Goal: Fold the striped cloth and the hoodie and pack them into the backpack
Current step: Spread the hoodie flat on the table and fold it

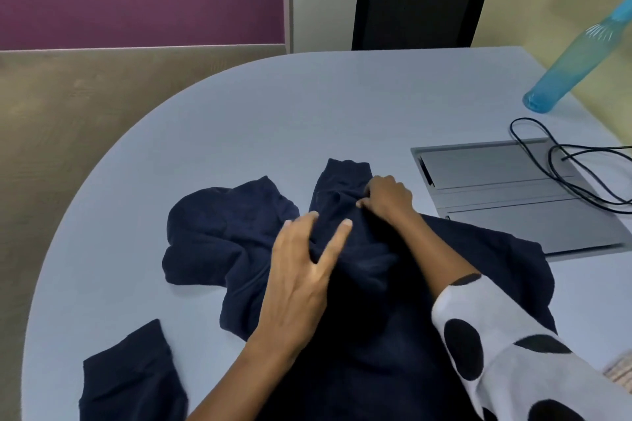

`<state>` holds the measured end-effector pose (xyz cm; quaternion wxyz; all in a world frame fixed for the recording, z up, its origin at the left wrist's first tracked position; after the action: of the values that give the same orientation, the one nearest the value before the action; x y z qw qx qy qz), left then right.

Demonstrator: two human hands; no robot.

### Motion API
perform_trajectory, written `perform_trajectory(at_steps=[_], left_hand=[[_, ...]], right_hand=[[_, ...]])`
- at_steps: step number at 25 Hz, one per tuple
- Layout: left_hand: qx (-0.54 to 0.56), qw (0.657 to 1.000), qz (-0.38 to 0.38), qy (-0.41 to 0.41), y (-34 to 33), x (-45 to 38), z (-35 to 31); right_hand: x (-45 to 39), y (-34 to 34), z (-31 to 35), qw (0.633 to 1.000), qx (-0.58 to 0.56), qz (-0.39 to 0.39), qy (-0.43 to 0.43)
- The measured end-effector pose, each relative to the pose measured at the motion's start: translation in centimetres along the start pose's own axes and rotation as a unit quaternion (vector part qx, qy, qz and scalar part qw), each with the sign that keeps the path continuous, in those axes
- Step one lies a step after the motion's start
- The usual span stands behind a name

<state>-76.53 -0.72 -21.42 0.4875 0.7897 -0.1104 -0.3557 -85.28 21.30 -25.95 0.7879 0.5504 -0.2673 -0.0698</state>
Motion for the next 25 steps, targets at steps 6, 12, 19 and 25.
perform_trajectory(at_steps=[6,12,19,25], left_hand=[[0.102,0.983,0.13,0.076,-3.8,2.8,4.4],[-0.039,0.928,0.352,0.114,-7.6,5.3,8.0],[-0.141,0.86,0.402,0.28,-3.5,7.0,15.9],[-0.182,0.876,0.356,0.272,-3.6,4.5,14.1]], right_hand=[[-4.6,6.8,-3.9,0.843,-0.504,-0.135,-0.132],[-4.9,7.2,-5.8,0.867,-0.477,-0.141,-0.036],[6.3,-1.7,-7.7,0.912,-0.296,-0.279,0.051],[9.1,-8.4,-13.3,0.986,-0.033,-0.104,-0.126]])
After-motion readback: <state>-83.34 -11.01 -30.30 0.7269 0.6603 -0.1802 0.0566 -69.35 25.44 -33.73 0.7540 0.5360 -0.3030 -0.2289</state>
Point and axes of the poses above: each hand's wrist, its own x-axis away from the middle knuckle, its own y-axis out of the back of the hand, z = x × y, the point moved 3 cm from there along -x, towards the middle knuckle, and after that the axes turned 1 degree about z, right-handed, at the moved point
